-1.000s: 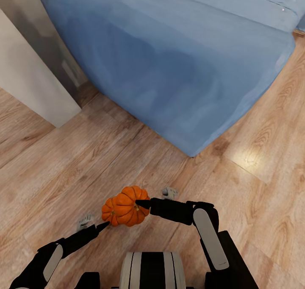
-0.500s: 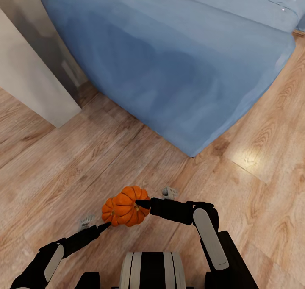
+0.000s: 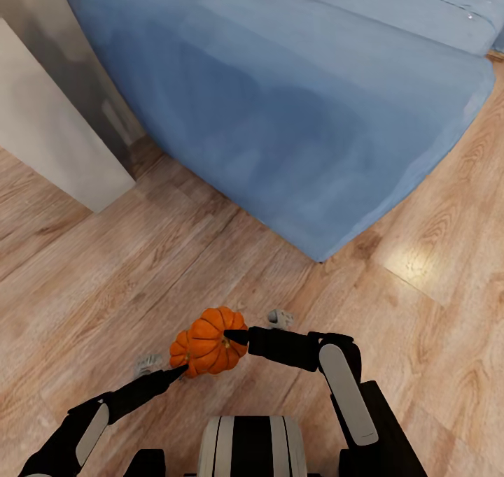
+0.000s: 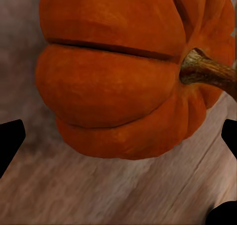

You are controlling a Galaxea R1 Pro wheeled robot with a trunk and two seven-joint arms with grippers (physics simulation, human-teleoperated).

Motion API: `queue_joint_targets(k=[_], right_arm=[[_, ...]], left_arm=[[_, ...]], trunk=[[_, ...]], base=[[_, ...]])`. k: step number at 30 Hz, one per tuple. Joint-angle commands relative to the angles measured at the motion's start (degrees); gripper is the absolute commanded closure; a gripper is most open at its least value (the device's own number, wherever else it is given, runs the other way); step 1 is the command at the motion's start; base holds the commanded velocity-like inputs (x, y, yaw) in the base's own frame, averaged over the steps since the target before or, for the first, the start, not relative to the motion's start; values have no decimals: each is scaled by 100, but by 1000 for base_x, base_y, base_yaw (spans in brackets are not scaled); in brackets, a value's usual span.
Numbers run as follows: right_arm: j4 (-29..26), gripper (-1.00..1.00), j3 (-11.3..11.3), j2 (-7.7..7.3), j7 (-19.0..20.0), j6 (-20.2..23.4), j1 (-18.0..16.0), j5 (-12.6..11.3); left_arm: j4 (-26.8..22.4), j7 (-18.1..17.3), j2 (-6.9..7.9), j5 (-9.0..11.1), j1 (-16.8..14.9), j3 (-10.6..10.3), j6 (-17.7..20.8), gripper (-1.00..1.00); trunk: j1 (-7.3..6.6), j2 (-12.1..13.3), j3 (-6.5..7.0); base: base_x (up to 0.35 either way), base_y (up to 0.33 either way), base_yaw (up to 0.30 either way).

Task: Place each of the two pumpkins and all three candles from the living room inside a cabinet in the living room (use any cabinet), then make sure every cabinet is closed, and position the cauldron so it is next to a table in the living room.

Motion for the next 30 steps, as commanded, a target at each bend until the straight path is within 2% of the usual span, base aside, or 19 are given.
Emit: queue_joint_targets(k=[1, 12, 17, 30], right_arm=[[-4, 100, -3, 2, -9, 22, -2, -22], [-4, 100, 11, 5, -8, 22, -2, -22], [-4, 100, 135, 2, -14, 22, -2, -22], [-4, 100, 151, -2, -14, 22, -2, -22]], left_arm=[[1, -11, 3, 51, -2, 15, 51, -100], [1, 1, 9, 60, -2, 40, 54, -100], [1, 42, 9, 52, -2, 40, 70, -100], [1, 27, 9, 52, -2, 42, 62, -100]], trunk=[[-1, -1, -3], [-1, -1, -3], [-1, -1, -3], [-1, -1, -3]], base=[[8, 6, 0], [70, 64, 0], [35, 5, 0], [35, -14, 0]])
